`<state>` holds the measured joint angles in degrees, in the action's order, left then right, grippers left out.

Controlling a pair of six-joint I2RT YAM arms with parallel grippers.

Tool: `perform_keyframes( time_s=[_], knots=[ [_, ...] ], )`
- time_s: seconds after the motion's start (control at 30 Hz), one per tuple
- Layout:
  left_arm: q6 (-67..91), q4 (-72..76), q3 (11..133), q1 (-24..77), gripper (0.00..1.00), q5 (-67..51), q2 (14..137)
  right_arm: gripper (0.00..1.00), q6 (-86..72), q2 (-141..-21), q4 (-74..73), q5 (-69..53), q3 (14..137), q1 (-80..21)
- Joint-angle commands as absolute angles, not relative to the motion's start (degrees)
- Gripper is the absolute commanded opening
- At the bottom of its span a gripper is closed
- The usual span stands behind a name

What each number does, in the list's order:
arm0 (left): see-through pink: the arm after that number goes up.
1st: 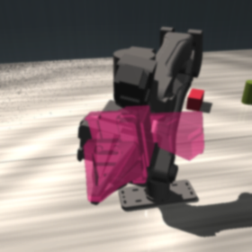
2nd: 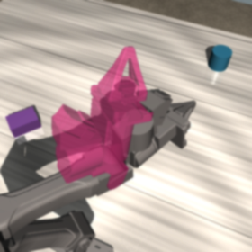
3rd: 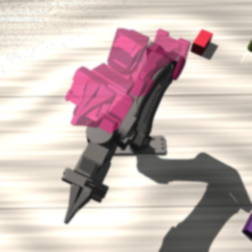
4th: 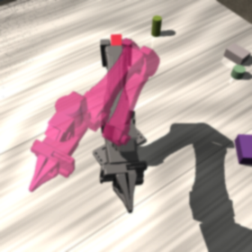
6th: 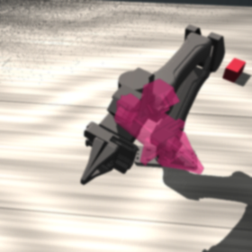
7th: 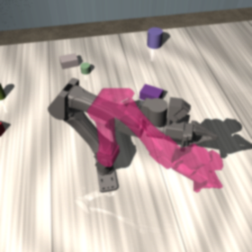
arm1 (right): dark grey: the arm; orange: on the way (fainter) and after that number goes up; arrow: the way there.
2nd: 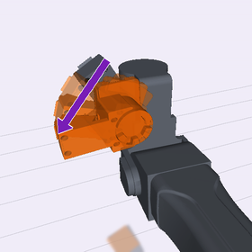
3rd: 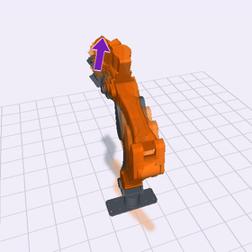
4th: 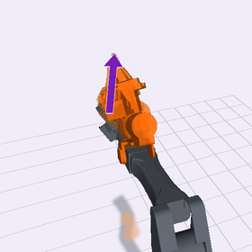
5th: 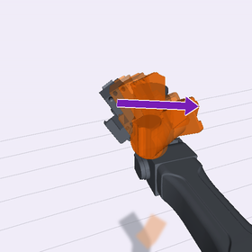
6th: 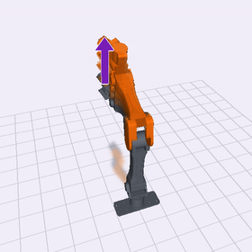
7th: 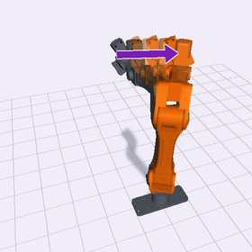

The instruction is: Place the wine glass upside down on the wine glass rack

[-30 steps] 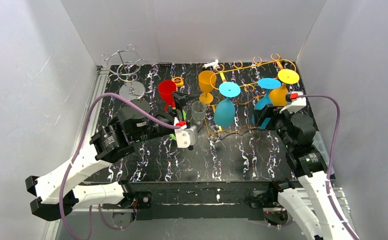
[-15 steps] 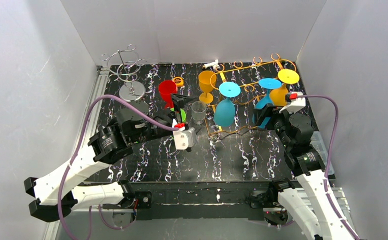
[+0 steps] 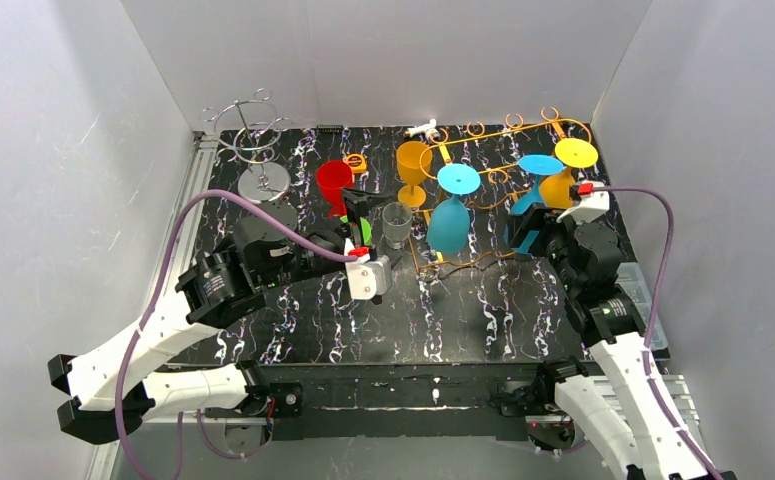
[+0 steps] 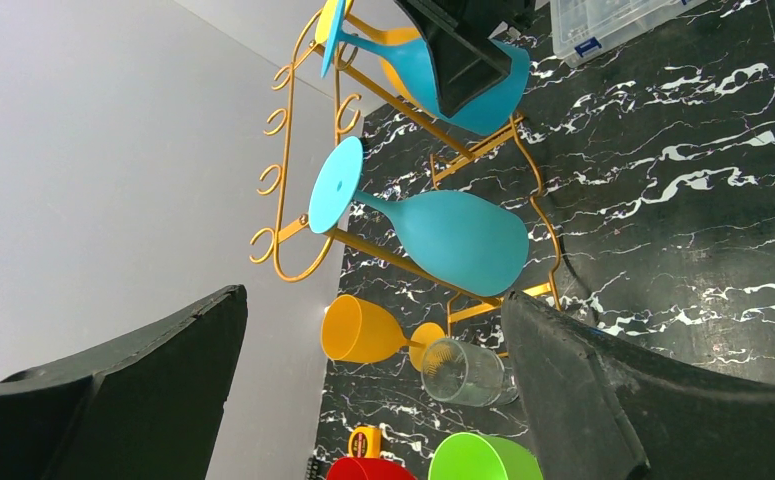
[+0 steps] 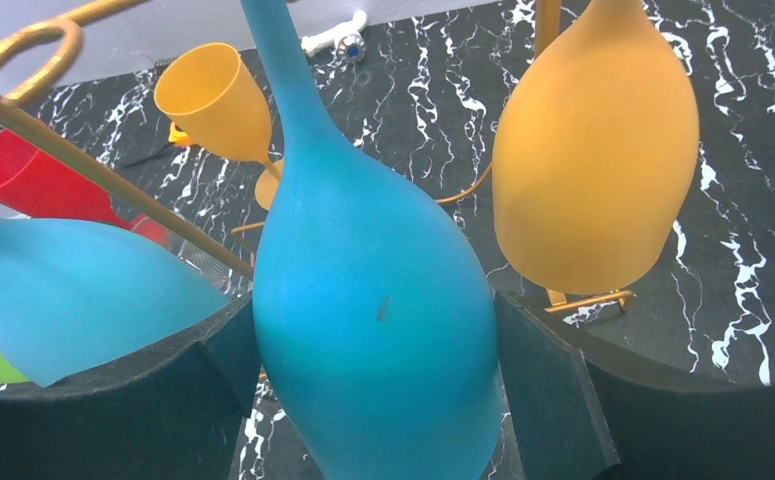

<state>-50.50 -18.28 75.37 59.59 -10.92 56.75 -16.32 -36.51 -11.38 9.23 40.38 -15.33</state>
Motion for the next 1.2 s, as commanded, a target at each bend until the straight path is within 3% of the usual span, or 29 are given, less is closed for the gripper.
perform_keyframes(
  time_s=[0.0,0.4,0.47,0.57,0.83,1.17],
  knots=[
    [-50.4,-18.9,76.2,59.4,0.98,-11.1,55.7,0.51,-17.0,-38.2,-6.0,8.2,39.6,-14.3],
    [-50.4,-19.3,75.7,59.3,0.98,-11.0,55.1,0.51,-18.3,-39.2,-3.5,4.2,37.8,-11.7],
    [-50.2,-19.2,75.7,59.4,0.98,-11.0,55.1,0.56,-18.5,-39.3,-3.2,3.3,37.3,-11.6],
    [-50.1,-19.1,75.7,59.3,0.98,-11.0,55.1,0.71,-18.8,-39.6,-2.7,2.0,36.5,-11.6],
    [-50.1,-19.2,76.1,59.3,0.98,-11.1,55.5,0.98,-19.4,-39.8,-2.9,0.4,35.7,-11.6],
    [-49.0,-19.7,77.5,59.3,0.98,-11.0,56.5,0.98,-19.3,-35.9,-5.9,1.0,35.7,-11.6]
  ],
)
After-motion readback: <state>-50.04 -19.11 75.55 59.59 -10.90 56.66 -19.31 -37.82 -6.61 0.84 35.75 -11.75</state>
